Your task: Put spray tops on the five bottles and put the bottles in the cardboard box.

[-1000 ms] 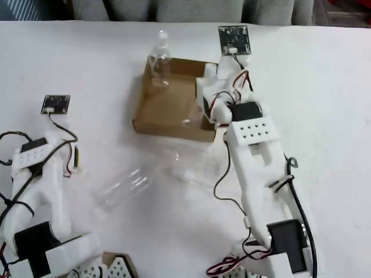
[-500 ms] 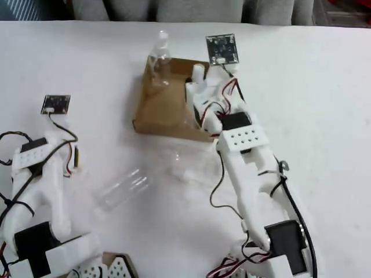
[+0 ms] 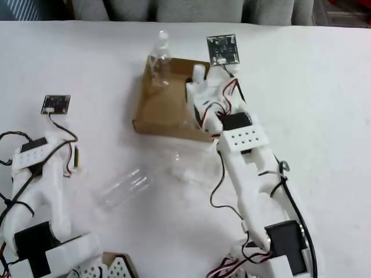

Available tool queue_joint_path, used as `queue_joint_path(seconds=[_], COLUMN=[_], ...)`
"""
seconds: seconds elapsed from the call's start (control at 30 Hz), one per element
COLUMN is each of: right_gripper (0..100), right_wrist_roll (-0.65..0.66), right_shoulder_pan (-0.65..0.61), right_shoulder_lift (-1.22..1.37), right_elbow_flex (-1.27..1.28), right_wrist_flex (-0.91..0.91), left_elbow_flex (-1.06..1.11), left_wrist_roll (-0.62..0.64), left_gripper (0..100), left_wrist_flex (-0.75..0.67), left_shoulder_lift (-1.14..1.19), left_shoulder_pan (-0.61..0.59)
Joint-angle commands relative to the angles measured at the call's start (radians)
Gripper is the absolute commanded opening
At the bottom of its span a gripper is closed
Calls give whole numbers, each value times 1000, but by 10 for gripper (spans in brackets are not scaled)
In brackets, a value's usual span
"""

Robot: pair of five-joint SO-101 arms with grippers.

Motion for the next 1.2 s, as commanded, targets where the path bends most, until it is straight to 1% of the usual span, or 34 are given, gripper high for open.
queue_joint_path(seconds=[0.0, 0.07, 0.17, 0.23, 0.9, 1.07, 1.17], right_gripper=[19, 39, 107, 132, 138, 139, 180], right_wrist_roll=[11, 11, 11, 11, 11, 11, 11], right_shoulder_pan=[-10, -16, -35, -48, -59, -59, -62], right_shoulder_lift=[-68, -82, -90, -96, -97, -111, -145], right_elbow_flex=[-8, -8, 5, 25, -2, -44, -51], right_wrist_flex=[36, 50, 68, 61, 62, 96, 130], left_elbow_flex=[-3, -3, -3, -3, -3, -3, -3], left_wrist_roll=[-11, -11, -11, -11, -11, -11, -11], left_gripper=[56, 56, 56, 56, 56, 56, 56], left_wrist_flex=[-25, -25, -25, -25, -25, -25, -25], left_shoulder_lift=[-35, -35, -35, -35, -35, -35, -35], left_shoulder_pan=[8, 8, 8, 8, 8, 8, 8])
